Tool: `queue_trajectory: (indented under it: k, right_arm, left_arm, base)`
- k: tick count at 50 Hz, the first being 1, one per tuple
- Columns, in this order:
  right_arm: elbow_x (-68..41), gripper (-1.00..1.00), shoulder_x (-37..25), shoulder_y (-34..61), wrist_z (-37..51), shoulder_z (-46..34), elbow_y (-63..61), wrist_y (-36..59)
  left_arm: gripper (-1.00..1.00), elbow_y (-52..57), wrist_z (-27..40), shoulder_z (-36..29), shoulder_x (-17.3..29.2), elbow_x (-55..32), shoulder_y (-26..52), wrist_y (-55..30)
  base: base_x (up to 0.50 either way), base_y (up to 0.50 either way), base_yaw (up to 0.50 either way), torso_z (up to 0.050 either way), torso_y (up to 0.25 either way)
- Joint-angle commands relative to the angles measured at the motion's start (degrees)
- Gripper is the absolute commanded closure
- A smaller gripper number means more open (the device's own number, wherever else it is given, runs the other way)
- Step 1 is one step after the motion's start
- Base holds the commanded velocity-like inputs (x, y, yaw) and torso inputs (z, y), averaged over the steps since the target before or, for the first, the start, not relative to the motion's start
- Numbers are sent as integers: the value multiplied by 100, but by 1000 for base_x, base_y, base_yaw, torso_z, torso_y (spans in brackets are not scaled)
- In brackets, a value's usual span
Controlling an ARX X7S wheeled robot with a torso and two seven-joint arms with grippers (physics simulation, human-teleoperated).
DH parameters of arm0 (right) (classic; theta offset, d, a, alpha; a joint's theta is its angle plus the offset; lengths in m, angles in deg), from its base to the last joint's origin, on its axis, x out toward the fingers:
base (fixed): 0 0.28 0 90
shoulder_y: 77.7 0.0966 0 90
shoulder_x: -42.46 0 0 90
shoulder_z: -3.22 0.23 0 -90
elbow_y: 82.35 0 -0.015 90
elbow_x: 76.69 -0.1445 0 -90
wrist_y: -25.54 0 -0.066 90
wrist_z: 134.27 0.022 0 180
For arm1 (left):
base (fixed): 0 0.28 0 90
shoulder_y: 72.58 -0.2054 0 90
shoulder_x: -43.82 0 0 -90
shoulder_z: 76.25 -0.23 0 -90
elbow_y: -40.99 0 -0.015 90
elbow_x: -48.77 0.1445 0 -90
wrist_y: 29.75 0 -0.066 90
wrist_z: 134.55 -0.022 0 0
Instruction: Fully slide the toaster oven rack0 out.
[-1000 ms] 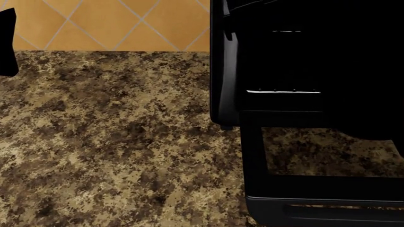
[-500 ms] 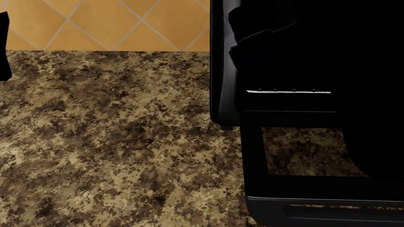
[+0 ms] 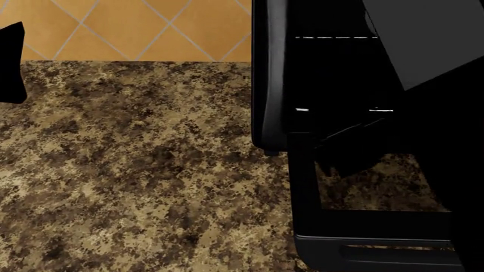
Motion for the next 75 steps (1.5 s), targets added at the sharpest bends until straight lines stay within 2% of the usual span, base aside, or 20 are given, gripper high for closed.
queue_trajectory:
  k: [1,9,23,26,36,41,51,75]
  right_arm:
    - [-148,-100,-271,-241,40,-182,-484,77]
    - [79,-100,-183,13,-488,-394,-505,350]
    - [1951,-100,0,548,-2552,-1450,-653,334]
    - [1934,-100,20,740,-2645,-1707,-566,392]
    - [3718,-100,164,958,-4269,-2796,-348,28]
    - [4345,-100,205,1103,-4795,-3220,-80,-246]
    - [5009,-100,395,1259,-5403,-3763,524,-587]
    - [5574,-100,751,1022,-6003,-4419,1376,-1093]
  left_arm:
    - [-100,48,-419,-47,-97,306,87,120]
    - [-100,142,-366,16,-14,225,-69,178]
    - [-100,257,-262,121,94,84,-242,273]
    - [-100,255,-262,129,138,67,-246,270]
    - [-100,311,-346,83,233,215,-332,324]
    - [-100,352,-306,101,286,174,-338,325]
    - [-100,354,-303,67,328,161,-270,327]
    - [-100,322,-340,31,423,154,-296,406]
  base:
    - [0,0,0,0,0]
    - [0,0,0,0,0]
    - [0,0,0,0,0]
    - [0,0,0,0,0]
    - [0,0,0,0,0]
    - [0,0,0,0,0]
    - [0,0,0,0,0]
    - [0,0,0,0,0]
